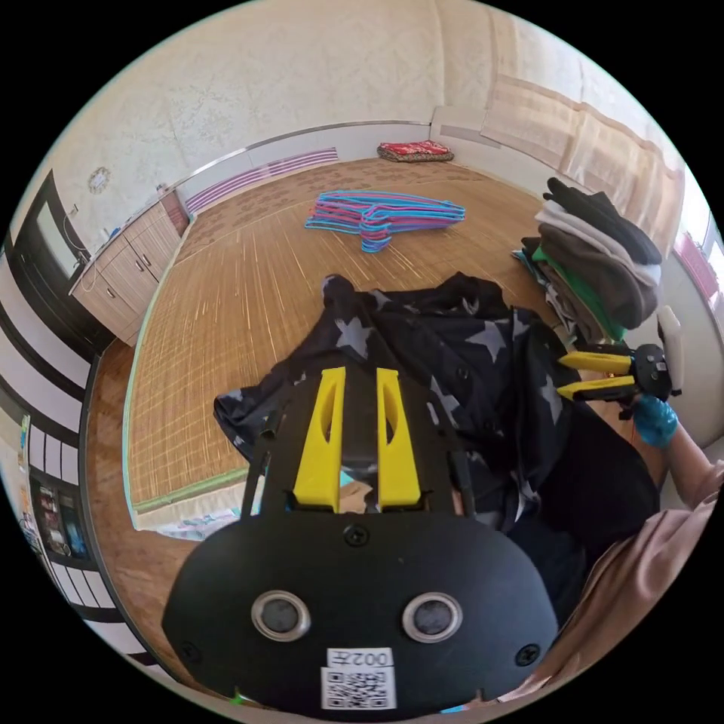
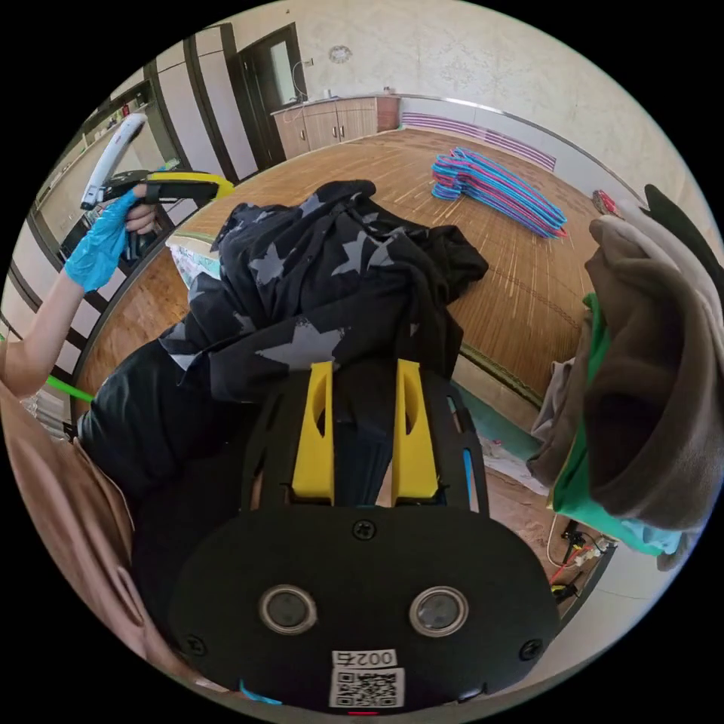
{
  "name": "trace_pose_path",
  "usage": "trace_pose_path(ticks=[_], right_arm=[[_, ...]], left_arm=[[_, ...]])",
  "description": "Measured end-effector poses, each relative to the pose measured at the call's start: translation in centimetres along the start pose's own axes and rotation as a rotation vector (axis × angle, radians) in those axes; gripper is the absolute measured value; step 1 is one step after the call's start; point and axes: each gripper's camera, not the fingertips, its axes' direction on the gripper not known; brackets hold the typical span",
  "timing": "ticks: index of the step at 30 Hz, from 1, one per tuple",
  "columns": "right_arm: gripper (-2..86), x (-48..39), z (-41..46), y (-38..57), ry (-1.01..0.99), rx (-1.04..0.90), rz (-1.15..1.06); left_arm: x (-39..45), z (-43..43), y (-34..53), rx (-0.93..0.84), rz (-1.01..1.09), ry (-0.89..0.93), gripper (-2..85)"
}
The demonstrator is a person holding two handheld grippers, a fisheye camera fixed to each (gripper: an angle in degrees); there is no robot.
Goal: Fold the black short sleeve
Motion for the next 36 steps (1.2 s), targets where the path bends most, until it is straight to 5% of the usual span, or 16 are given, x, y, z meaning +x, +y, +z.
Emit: trace_pose_path(ticks=[4,14,23,27,36], right_arm=[[0.8,-2.4,-1.4,1.8,0.029,-0.012,-0.022],[-0.9,-4.2,-12.4,10.4,0.184,0.124,0.101],[-0.9,-5.5,-19.8,15.5,0.309,0.262,0.254],[-0.4,-3.6,-18.5,14.5,0.291,0.132,0.274],[8.6,-5.2,-20.5,9.2,0.107,0.173,0.057]], left_arm=[[1.8,-0.2,7.0,-0.042,0.017,0.077,2.8],[4.1,-2.1,17.6,-0.088,0.079,0.227,3.9],[7.2,-1.8,17.6,-0.074,0.165,0.276,4.6],[8.7,-1.2,16.6,-0.081,0.208,0.274,4.7],[12.0,-0.9,15.4,-0.111,0.281,0.271,3.7]])
